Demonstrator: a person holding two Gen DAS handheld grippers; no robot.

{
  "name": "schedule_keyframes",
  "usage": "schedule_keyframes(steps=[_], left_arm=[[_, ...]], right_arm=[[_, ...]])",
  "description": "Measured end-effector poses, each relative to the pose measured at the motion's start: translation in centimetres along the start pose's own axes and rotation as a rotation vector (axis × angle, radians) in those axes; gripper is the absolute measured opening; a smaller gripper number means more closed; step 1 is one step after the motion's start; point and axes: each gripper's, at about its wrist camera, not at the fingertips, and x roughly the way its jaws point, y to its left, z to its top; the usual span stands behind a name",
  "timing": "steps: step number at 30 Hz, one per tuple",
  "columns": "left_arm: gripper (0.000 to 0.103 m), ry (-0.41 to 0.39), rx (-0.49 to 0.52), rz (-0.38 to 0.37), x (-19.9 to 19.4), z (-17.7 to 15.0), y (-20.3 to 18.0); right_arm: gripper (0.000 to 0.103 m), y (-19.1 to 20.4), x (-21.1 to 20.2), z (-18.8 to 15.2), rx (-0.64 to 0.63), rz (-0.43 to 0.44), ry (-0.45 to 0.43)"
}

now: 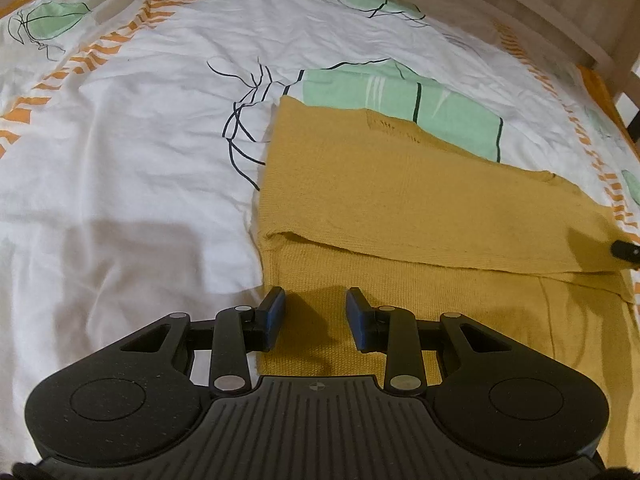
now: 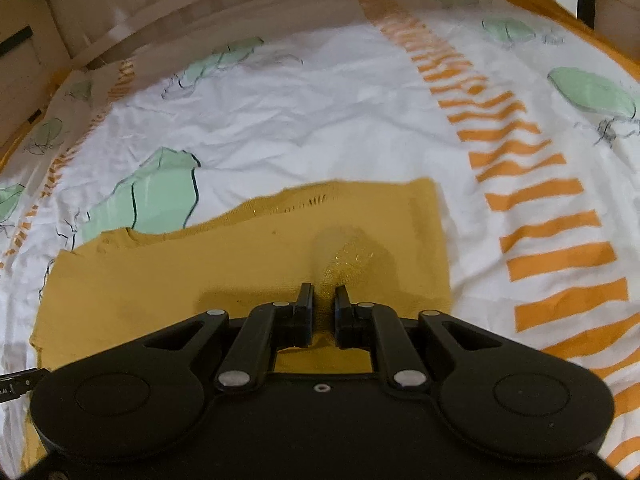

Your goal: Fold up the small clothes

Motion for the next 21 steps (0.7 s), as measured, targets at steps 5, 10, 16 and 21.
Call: schedule_keyframes(steps=[5,10,16,21], left_arm=[[0.032,-0.006,-0.002,-0.001,-0.1,0.1,0.1],[0.032,0.001,0.01,0.001,0.1,0.1,0.0],[0.033,0.01,0.009,-0.001,0.4,0.0,0.0],[0.034,0.009,0.037,0.013,0.5,-0.2,-0.3]], right_arm=[[0.016,0.6,-2.2,0.1,-0.064,-0.043,-0.128],[0.032,-1.0,1.1,-0.4,-0.014,-0.073,0.014],[0.053,-1.7,1.3,-1.3,0.006,-0.113,0.004],[0.054,-2.8,0.7,-2.1,0.046,-0.175,-0.028]])
